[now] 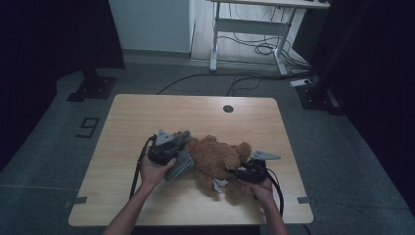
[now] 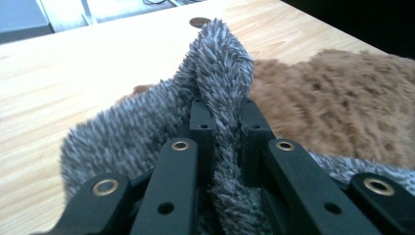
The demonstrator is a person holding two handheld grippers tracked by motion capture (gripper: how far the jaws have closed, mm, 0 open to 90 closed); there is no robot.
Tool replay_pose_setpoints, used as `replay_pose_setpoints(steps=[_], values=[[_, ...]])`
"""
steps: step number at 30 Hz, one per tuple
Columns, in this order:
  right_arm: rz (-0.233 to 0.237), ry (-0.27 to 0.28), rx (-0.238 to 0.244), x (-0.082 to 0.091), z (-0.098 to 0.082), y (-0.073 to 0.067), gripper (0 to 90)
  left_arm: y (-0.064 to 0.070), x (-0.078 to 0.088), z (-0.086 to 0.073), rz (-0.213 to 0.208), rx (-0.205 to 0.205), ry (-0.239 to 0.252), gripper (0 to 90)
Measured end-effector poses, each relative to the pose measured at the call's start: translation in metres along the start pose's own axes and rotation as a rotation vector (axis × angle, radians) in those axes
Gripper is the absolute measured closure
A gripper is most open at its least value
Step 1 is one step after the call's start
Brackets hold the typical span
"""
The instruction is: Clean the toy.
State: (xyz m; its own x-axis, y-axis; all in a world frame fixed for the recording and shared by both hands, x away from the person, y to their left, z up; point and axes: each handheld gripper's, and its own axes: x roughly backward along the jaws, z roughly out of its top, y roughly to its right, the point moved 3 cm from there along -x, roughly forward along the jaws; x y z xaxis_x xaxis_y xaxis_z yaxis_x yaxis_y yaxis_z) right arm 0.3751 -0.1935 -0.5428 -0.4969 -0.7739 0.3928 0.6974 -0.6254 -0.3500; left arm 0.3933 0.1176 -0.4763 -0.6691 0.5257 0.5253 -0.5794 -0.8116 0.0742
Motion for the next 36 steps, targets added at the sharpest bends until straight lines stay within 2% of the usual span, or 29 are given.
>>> replay_pose_setpoints(steps=[3, 8, 11, 15, 20, 25, 30, 32, 36], values=[[-0.001, -0.002, 0.001, 0.000, 0.000, 0.000, 52.1, -0.007, 0.002, -0.003, 0.019, 0.005, -0.008, 79.7], [-0.002, -0.002, 0.000, 0.000, 0.000, 0.000, 52.1, -0.022, -0.002, -0.015, 0.046, 0.044, -0.032, 79.7], [-0.002, -0.003, 0.001, 0.000, 0.000, 0.001, 52.2, -0.033, -0.007, -0.027, 0.027, 0.115, -0.043, 79.9], [-0.015, 0.006, -0.005, -0.001, 0.000, 0.003, 52.7, -0.038, -0.015, -0.034, 0.048, 0.126, -0.074, 79.9], [-0.036, 0.033, -0.023, -0.005, 0.004, 0.012, 53.6, -0.043, -0.027, -0.039, 0.041, 0.165, -0.095, 79.9], [-0.046, 0.053, -0.047, -0.008, 0.008, 0.025, 54.0, -0.041, -0.028, -0.038, 0.039, 0.152, -0.101, 79.9], [-0.067, 0.046, -0.026, -0.010, 0.014, 0.029, 54.0, -0.042, -0.022, -0.029, 0.035, 0.140, -0.099, 79.6], [-0.067, 0.050, -0.027, -0.010, 0.014, 0.031, 54.0, -0.041, -0.018, -0.020, 0.035, 0.131, -0.081, 79.6], [-0.068, 0.049, -0.024, -0.010, 0.014, 0.031, 54.0, -0.033, -0.010, 0.009, 0.017, 0.089, -0.032, 79.4]])
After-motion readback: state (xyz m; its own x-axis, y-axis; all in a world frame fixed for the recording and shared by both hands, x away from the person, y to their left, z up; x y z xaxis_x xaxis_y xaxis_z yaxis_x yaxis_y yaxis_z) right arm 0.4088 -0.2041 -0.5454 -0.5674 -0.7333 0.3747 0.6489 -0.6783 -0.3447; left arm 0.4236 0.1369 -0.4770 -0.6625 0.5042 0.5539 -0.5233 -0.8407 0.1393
